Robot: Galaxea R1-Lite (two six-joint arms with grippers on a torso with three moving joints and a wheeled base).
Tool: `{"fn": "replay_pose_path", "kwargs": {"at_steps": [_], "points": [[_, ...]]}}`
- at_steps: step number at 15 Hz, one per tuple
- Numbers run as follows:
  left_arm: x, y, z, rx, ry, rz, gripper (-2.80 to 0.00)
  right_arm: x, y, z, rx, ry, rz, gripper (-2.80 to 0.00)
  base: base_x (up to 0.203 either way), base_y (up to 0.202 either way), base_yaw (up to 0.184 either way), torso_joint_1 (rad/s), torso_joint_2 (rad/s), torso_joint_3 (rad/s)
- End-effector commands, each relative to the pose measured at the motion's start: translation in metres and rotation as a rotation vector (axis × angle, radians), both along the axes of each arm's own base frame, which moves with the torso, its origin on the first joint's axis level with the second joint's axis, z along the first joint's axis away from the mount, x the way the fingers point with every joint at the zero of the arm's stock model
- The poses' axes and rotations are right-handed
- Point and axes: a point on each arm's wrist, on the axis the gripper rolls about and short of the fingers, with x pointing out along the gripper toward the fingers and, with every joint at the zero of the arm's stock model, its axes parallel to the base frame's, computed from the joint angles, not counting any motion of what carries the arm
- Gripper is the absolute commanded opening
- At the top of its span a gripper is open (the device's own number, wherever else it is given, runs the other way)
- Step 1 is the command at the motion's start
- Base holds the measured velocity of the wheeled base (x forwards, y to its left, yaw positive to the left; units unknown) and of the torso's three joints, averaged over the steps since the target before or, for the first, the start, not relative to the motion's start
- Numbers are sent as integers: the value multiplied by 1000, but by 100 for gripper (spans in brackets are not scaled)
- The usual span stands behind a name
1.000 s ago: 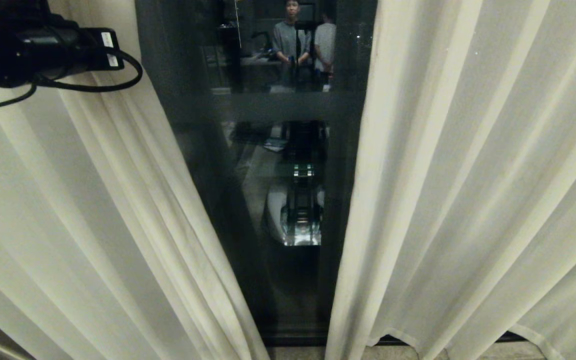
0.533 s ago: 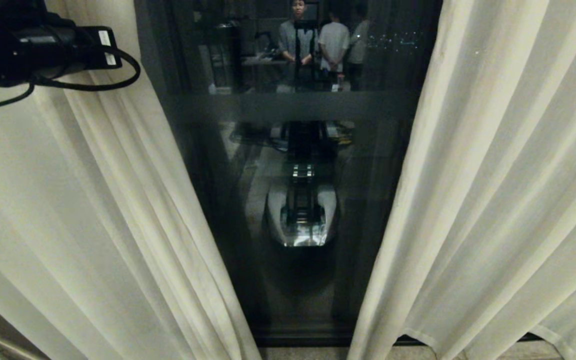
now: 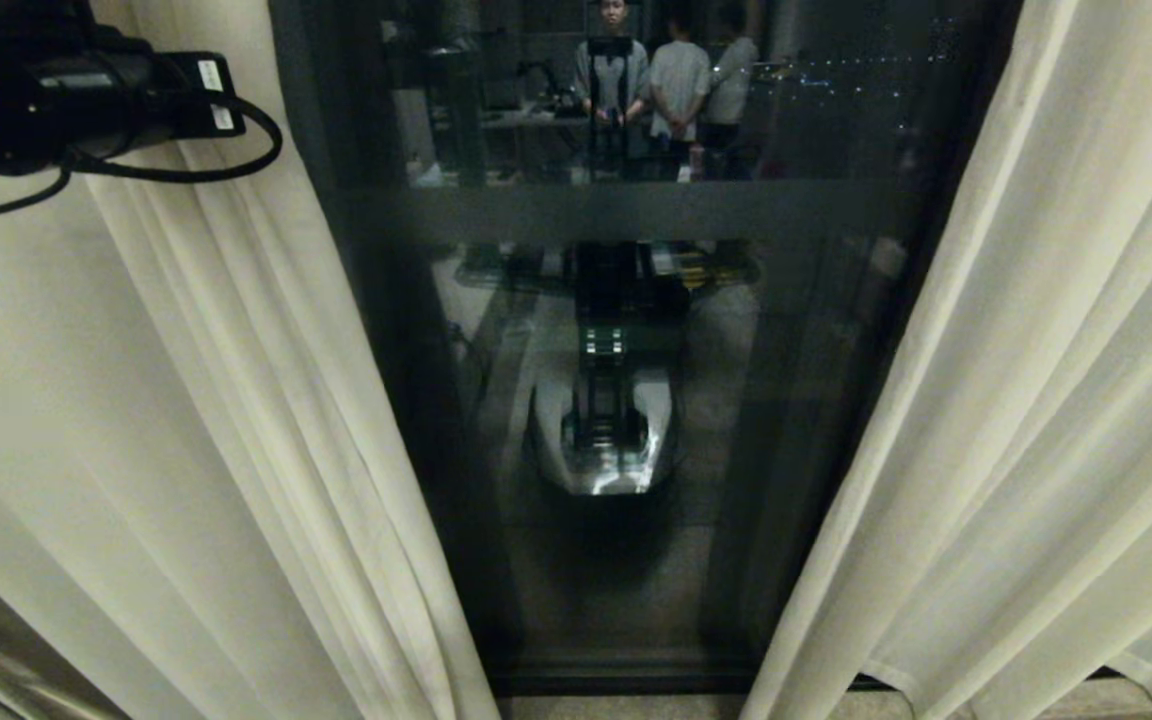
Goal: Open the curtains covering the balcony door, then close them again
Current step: Pull the inner curtains open on both sides
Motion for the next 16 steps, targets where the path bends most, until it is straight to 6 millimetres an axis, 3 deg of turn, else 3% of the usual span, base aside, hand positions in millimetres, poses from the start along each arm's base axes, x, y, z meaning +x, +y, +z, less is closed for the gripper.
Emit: {"fn": "replay_pose_path", "kwargs": {"at_steps": [1, 16], "points": [[1, 0, -1, 0, 5, 2, -280, 0, 0, 0, -1, 1, 2, -280, 0, 192, -2, 0, 4, 7], [0, 0, -3, 4, 13, 5, -280, 0, 0, 0, -1, 2, 2, -280, 0, 189, 1, 3, 2, 2]]}}
